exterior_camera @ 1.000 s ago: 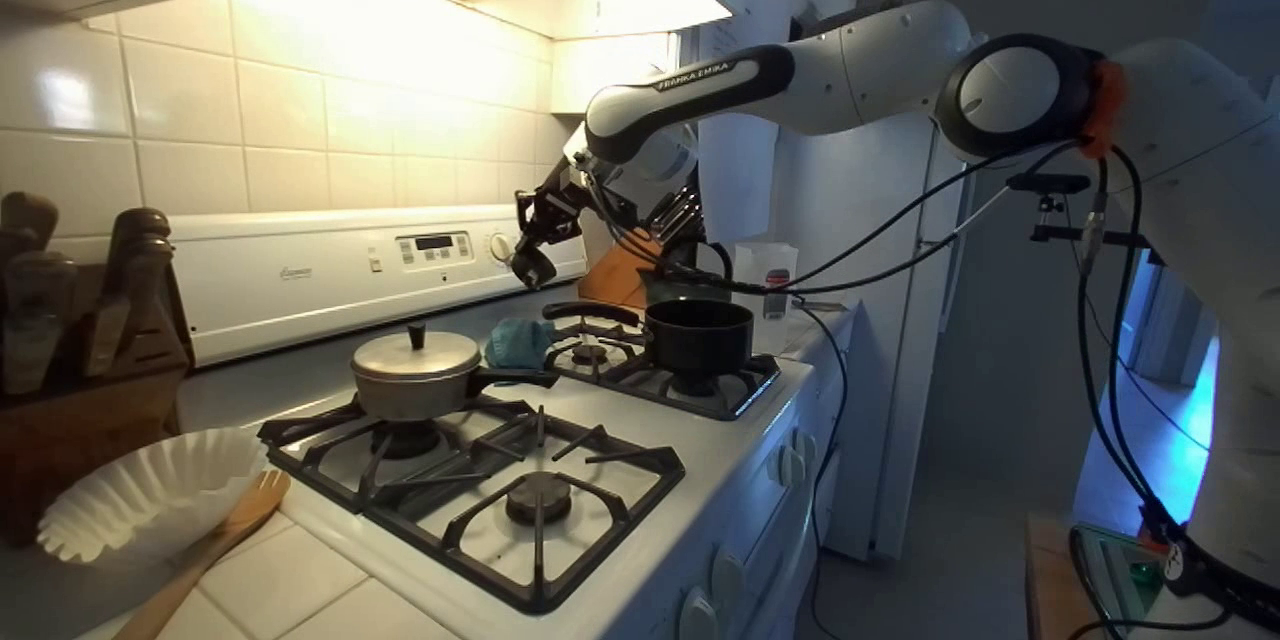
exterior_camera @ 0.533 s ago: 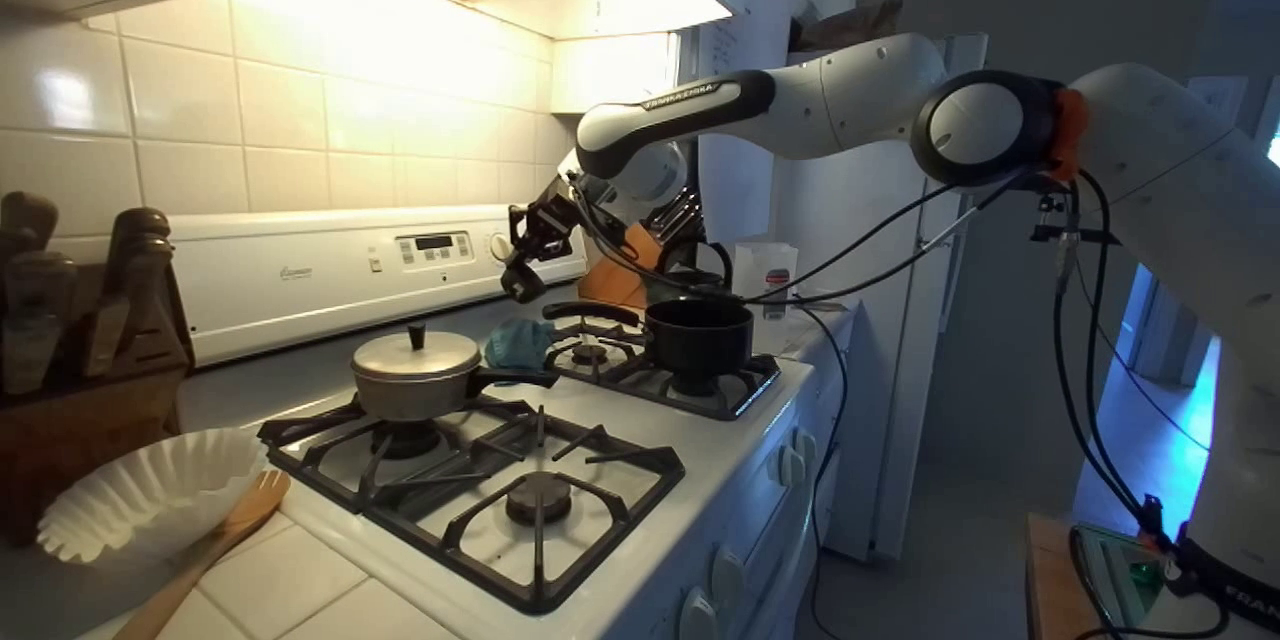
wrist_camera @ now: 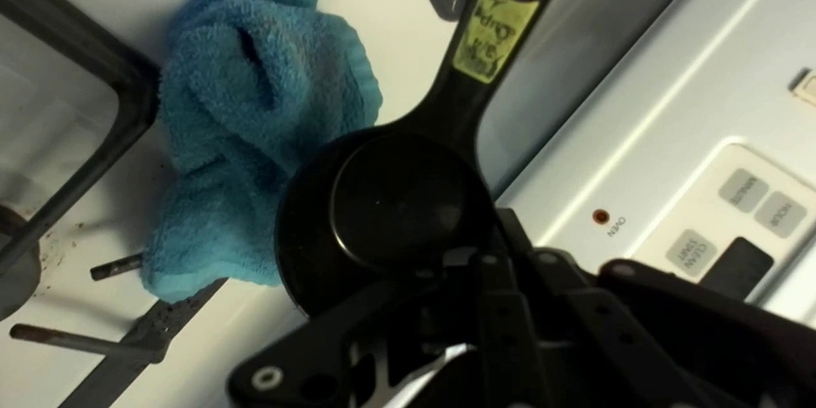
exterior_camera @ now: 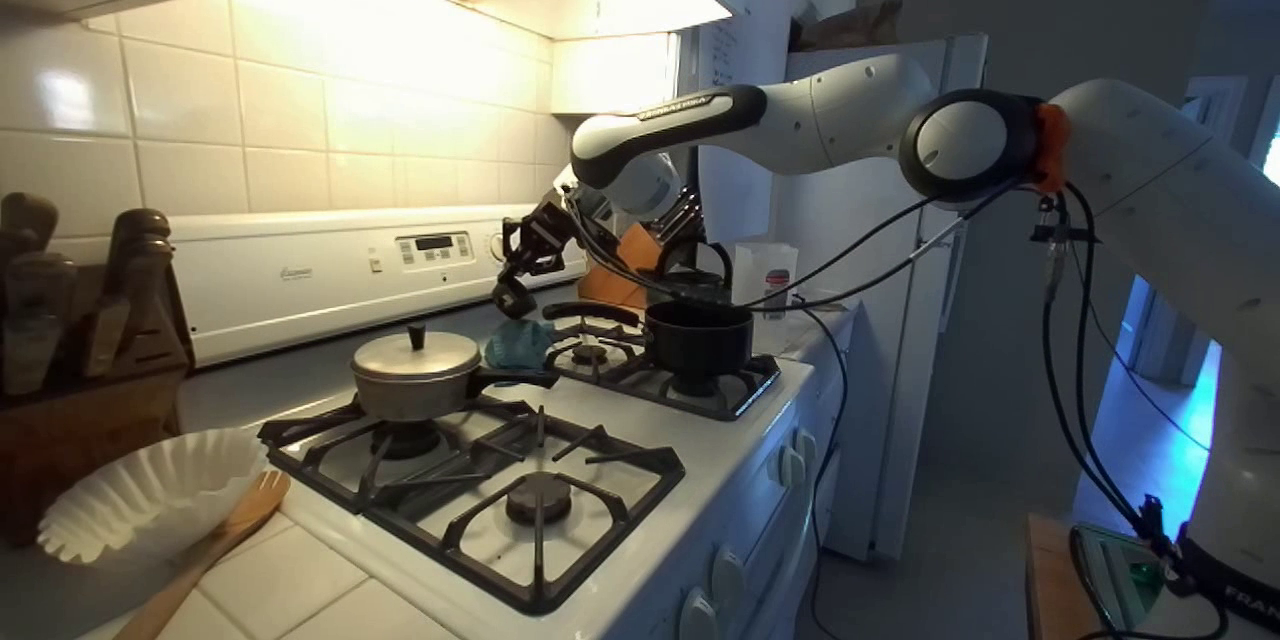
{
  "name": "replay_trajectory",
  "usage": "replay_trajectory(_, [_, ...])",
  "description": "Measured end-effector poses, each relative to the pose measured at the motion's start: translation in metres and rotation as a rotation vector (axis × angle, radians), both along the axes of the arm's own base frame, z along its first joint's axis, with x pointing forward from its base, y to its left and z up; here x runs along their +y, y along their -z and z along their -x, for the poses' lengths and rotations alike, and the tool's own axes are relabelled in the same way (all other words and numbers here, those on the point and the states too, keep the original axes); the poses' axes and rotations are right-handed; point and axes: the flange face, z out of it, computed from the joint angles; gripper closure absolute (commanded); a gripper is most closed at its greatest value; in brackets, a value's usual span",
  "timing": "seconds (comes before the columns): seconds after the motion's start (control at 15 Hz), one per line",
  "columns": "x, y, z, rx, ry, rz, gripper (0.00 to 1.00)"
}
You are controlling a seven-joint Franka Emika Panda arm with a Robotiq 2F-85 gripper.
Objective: Pick up the scooper, wipe it against the towel, then put it on the left counter
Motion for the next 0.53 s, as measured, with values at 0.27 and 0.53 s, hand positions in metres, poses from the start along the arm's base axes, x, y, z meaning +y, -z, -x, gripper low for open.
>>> replay_trajectory(0.27, [0.016, 0.017, 0.001, 0.053, -0.035, -0.022, 0.99])
replay_trajectory(0.53, [0.013, 0.037, 0.003, 0.124, -0.038, -0.028, 0.99])
